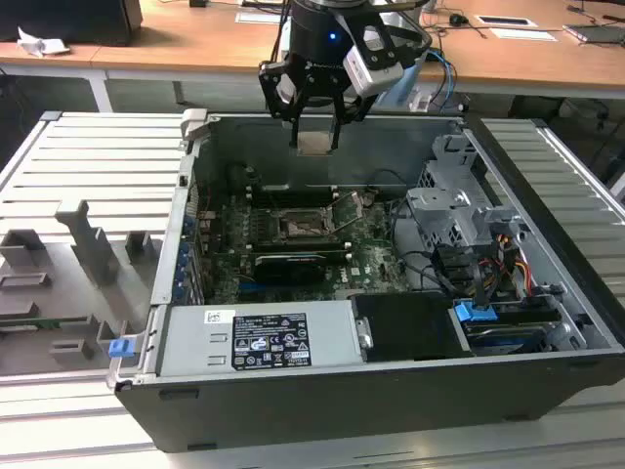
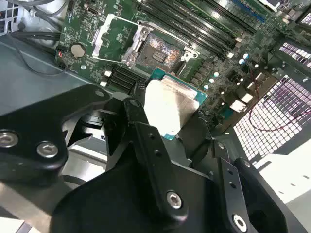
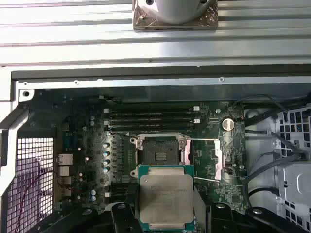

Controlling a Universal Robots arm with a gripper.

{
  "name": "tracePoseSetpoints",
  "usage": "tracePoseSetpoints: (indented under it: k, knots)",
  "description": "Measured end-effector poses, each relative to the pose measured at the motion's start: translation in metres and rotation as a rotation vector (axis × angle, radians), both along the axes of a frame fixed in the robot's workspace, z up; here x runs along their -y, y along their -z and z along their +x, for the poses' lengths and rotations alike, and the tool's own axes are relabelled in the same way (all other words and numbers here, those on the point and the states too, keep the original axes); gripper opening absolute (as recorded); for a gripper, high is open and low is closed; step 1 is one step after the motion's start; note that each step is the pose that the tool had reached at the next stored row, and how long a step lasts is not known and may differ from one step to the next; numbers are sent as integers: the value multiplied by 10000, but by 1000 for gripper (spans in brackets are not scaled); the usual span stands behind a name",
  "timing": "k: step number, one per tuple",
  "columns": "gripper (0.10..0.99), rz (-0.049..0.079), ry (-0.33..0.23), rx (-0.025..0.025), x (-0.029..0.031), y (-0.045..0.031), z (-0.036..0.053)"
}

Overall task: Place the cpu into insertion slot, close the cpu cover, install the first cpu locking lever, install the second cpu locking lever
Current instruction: 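Place the cpu into insertion slot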

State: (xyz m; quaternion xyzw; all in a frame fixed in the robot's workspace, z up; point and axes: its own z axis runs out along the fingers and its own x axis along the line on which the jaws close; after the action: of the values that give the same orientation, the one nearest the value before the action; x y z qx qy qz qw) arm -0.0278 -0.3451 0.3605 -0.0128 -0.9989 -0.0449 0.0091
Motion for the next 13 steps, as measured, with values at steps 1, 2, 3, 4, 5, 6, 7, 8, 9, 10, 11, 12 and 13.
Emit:
tracePoseSetpoints:
  k: [1,2,3,4,5,6,7,8,9,10,11,12,13]
  knots:
    - [537,0,0,0,0,0,0]
    - [537,0,48,0,0,0,0]
    - [537,-1,127,0,0,0,0]
    - [537,-1,174,0,0,0,0]
    - [537,-1,200,0,0,0,0]
    - [537,-1,226,-1,0,0,0]
    - [537,-1,290,0,0,0,0]
    - [537,0,360,0,0,0,0]
    - [537,-1,401,0,0,1,0]
    - [537,-1,428,0,0,8,0]
    - [537,-5,432,-1,0,18,0]
    - [537,-5,432,0,0,26,0]
    - [537,-9,433,-1,0,27,0]
